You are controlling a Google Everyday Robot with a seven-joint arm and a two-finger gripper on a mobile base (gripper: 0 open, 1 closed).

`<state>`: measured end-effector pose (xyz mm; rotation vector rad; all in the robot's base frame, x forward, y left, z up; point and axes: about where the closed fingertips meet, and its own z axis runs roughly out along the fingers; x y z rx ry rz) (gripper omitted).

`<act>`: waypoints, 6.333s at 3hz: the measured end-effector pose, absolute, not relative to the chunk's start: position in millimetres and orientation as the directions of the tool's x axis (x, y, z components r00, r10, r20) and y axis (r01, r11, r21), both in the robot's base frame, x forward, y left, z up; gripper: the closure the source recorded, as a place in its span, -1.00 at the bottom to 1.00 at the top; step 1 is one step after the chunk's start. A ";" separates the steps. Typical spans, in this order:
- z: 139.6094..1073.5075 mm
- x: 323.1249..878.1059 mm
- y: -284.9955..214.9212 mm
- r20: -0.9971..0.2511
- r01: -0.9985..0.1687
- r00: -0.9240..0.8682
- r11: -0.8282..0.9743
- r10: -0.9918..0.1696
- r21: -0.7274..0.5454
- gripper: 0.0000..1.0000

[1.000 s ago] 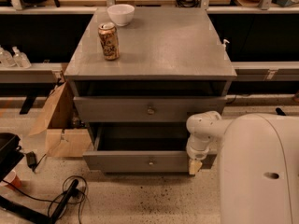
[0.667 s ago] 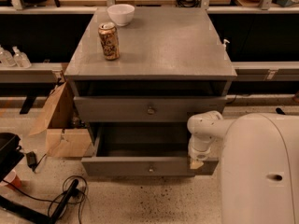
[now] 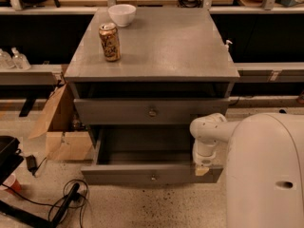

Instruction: Open middle drawer

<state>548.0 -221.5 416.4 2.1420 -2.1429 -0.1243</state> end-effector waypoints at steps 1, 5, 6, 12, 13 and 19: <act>416.4 548.0 -221.5 0.019 -0.991 0.001 0.002 -1.000 0.135 1.00; 430.7 521.5 -224.2 0.065 -0.976 0.028 -0.013 -0.997 0.215 1.00; 436.6 506.8 -222.9 0.080 -0.961 0.063 -0.039 -0.995 0.272 1.00; 441.3 475.2 -214.9 0.068 -0.901 0.170 -0.127 -0.983 0.415 -0.32; 440.7 474.5 -215.2 0.068 -0.900 0.170 -0.127 -0.983 0.417 -0.91; 527.4 556.8 -254.4 0.040 -0.991 0.129 -0.130 -0.991 -0.010 1.00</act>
Offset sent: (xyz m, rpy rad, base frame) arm -0.0933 -0.0197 0.0636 -0.1838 0.2588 0.0291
